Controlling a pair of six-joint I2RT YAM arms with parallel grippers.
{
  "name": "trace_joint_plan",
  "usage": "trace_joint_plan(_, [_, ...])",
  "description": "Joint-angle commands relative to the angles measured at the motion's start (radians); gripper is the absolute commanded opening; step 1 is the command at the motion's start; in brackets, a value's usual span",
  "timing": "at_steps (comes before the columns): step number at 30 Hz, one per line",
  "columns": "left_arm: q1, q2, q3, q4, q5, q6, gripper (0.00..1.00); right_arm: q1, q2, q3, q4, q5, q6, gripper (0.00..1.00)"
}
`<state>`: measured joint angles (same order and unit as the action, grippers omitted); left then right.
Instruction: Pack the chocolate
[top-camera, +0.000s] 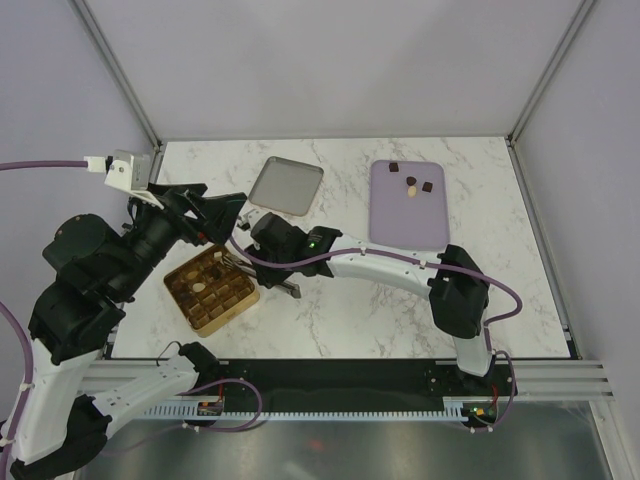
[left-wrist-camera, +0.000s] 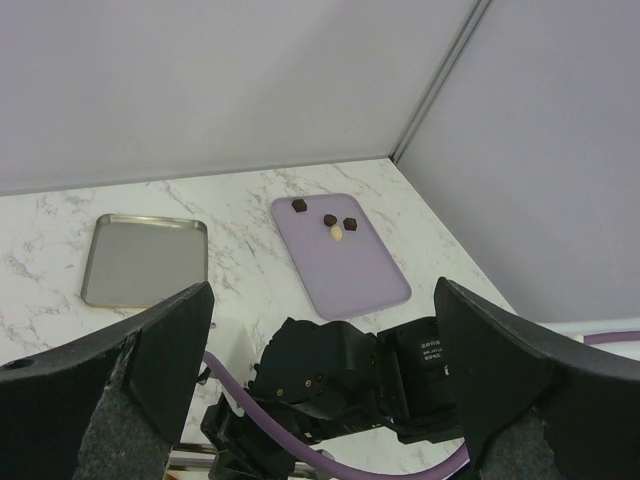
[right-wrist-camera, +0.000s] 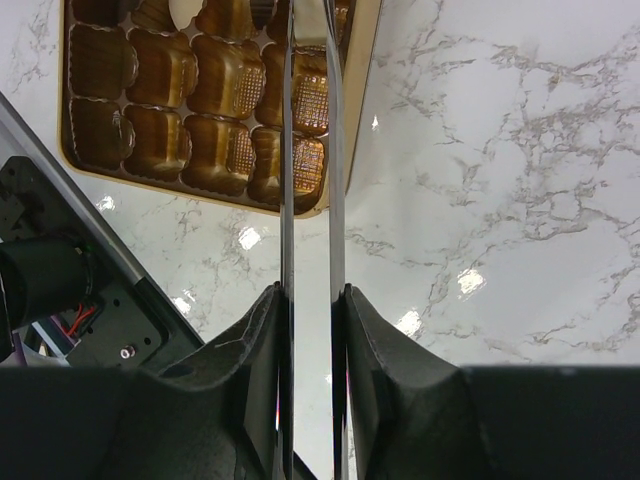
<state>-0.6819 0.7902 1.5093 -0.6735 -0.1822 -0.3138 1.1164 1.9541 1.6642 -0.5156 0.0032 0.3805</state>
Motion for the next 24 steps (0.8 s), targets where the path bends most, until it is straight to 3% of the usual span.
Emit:
trace_joint_plan(1, [0.004, 0.007, -0.001, 0.009, -0.01, -0.022, 1.0, 0.01, 0.008, 0.052, 0.006, 0.027, -0.019, 0.36])
trace_joint_plan(15, [0.004, 0.01, -0.006, 0.011, 0.001, -0.022, 1.0, 0.01, -0.004, 0.077, 0.005, 0.037, -0.026, 0.46])
trace_joint_plan(24, [0.004, 0.006, -0.009, 0.008, 0.009, -0.021, 1.0, 0.007, -0.101, 0.051, -0.006, 0.133, -0.028, 0.45])
